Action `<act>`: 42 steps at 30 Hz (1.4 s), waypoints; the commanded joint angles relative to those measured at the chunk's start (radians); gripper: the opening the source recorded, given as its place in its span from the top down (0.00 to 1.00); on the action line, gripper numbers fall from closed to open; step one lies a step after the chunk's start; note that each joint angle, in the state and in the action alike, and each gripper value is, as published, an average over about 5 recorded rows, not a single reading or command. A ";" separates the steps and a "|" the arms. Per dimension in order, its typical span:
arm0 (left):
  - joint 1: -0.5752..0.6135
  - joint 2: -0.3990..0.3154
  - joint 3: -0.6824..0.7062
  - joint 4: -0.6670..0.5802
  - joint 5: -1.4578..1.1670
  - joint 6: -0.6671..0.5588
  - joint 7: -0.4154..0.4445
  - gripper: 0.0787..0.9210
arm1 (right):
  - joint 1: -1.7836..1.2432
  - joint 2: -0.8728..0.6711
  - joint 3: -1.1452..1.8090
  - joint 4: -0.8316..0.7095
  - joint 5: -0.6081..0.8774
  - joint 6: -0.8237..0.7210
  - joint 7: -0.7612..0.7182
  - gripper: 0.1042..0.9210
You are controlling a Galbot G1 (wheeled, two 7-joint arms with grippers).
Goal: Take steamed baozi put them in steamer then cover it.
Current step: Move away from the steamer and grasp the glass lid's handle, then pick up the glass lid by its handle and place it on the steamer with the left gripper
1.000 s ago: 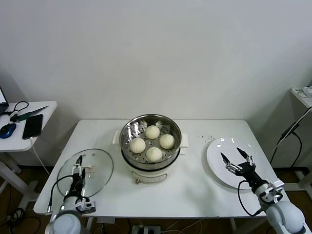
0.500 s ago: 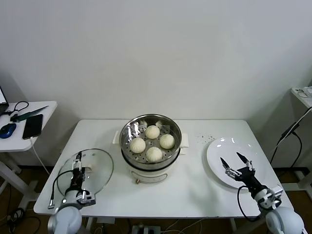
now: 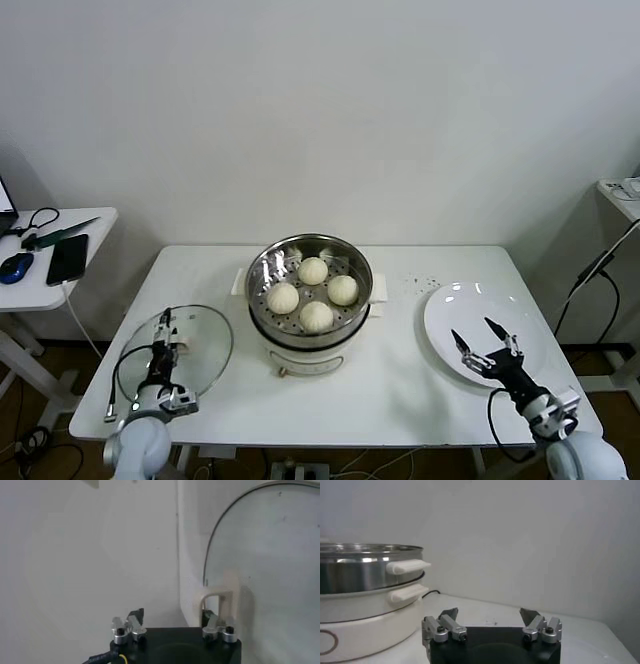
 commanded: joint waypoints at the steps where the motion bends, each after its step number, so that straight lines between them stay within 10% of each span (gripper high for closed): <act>1: -0.018 -0.001 0.001 0.039 -0.010 -0.008 -0.015 0.34 | -0.005 0.004 0.005 0.000 -0.011 0.006 -0.006 0.12; 17: 0.049 0.009 0.001 -0.151 -0.076 0.017 0.001 0.90 | -0.007 0.004 0.007 0.002 -0.020 0.011 -0.009 0.12; 32: 0.249 0.136 0.056 -0.626 -0.067 0.395 0.097 0.92 | 0.020 -0.014 0.002 -0.010 -0.024 0.012 -0.005 0.12; 42: 0.135 0.318 0.373 -0.769 -0.144 0.638 0.203 0.92 | 0.071 -0.045 -0.030 -0.034 -0.032 0.012 0.007 0.12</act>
